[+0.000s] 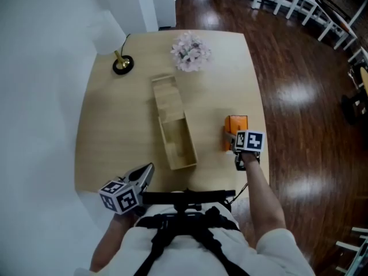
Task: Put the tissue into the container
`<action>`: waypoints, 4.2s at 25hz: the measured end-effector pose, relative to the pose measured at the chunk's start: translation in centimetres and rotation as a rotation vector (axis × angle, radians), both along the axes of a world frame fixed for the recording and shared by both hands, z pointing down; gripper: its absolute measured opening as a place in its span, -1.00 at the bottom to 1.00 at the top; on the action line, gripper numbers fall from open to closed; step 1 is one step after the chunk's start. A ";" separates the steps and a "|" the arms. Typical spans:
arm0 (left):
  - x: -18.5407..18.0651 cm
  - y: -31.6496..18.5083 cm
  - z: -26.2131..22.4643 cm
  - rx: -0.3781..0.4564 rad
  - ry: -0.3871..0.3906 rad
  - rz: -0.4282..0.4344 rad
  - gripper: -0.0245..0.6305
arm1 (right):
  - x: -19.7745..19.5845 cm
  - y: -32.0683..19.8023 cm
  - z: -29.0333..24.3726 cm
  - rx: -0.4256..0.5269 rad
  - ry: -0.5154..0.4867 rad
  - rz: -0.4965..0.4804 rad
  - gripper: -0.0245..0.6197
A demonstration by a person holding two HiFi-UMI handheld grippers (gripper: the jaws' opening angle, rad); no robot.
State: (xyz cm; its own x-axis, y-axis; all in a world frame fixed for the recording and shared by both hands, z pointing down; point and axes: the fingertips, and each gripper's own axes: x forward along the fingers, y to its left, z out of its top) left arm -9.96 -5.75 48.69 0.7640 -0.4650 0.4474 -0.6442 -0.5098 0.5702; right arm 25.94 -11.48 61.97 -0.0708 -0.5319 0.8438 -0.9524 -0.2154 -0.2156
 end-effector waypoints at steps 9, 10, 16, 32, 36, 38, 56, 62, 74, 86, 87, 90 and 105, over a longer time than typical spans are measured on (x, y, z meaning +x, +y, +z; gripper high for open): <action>-0.4 -0.3 0.0 0.003 -0.003 -0.015 -0.94 | -1.1 -1.0 -2.7 0.056 0.013 -0.021 0.40; -0.5 -0.2 0.1 0.001 -0.003 -0.017 -0.94 | -1.4 -1.2 -3.1 0.064 0.013 -0.026 0.40; -0.6 -0.1 0.3 -0.004 0.001 -0.021 -0.94 | -3.2 -2.2 -5.4 0.106 0.011 -0.058 0.40; -1.7 0.0 0.4 -0.004 0.018 -0.032 -0.94 | -10.0 -4.1 -9.6 0.180 0.014 -0.177 0.39; -2.2 0.1 0.5 -0.015 0.018 -0.036 -0.94 | -12.2 -4.4 -10.5 0.195 0.005 -0.208 0.39; -2.4 0.1 0.5 -0.015 0.016 -0.034 -0.94 | -13.6 -4.5 -10.9 0.201 -0.007 -0.225 0.39; -4.3 -0.5 0.3 0.001 0.020 -0.036 -0.94 | -21.5 -5.0 -10.2 0.188 -0.052 -0.316 0.38; -4.8 -0.7 0.2 0.006 0.031 -0.040 -0.94 | -23.3 -4.5 -9.1 0.165 -0.068 -0.324 0.38; -5.0 -1.2 0.8 -0.013 0.037 -0.006 -0.94 | -25.3 -4.2 -6.5 0.129 -0.033 -0.316 0.37; -5.5 -0.9 1.0 -0.023 0.020 0.004 -0.94 | -25.8 -3.9 -4.4 0.124 -0.059 -0.278 0.36; -5.6 -0.8 1.1 -0.026 0.019 0.003 -0.94 | -25.8 -3.9 -4.3 0.123 -0.055 -0.282 0.36; -5.7 -0.8 1.0 -0.030 0.016 0.003 -0.94 | -25.9 -3.9 -4.3 0.117 -0.046 -0.280 0.36; -5.0 -0.9 0.9 -0.022 0.014 0.029 -0.94 | -25.7 -4.2 -4.8 0.129 -0.105 -0.271 0.36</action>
State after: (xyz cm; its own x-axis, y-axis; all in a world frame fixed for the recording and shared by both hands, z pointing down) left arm -14.91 -6.67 49.55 0.7828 -0.4329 0.4469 -0.6217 -0.5149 0.5902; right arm 0.27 -15.66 57.13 -0.3078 -0.5841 0.7510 -0.9425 0.0790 -0.3248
